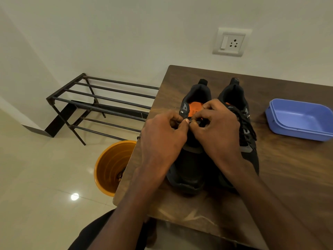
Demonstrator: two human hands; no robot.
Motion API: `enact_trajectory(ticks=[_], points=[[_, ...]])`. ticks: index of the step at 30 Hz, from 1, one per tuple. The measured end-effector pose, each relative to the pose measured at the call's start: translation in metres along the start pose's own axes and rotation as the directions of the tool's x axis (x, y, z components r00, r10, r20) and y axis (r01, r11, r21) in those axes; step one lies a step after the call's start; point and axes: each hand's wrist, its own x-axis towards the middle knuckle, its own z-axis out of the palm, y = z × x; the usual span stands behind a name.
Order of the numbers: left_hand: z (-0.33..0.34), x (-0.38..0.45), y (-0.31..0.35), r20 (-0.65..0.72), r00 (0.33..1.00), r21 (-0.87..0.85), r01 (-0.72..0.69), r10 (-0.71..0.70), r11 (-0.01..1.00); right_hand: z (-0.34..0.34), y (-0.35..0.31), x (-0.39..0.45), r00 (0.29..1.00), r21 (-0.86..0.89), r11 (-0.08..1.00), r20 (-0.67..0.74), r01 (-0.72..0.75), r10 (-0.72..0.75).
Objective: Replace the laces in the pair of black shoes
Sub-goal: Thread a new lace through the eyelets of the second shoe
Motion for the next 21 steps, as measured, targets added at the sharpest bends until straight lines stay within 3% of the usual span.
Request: enact_trajectory(ticks=[7, 15, 21], points=[[-0.001, 0.003, -0.006, 0.016, 0.999, 0.033, -0.031, 0.030, 0.999, -0.004, -0.002, -0.005, 0.994, 0.125, 0.986, 0.021, -0.111, 0.109], [0.000, 0.004, -0.011, 0.044, 0.998, -0.005, -0.048, 0.048, 0.999, 0.004, 0.001, -0.004, 0.988, 0.050, 0.988, 0.050, -0.146, 0.144], [0.001, 0.007, -0.014, 0.049, 0.992, -0.059, -0.112, 0.115, 0.992, -0.006, 0.002, -0.005, 0.979, -0.025, 0.997, 0.190, -0.074, 0.078]])
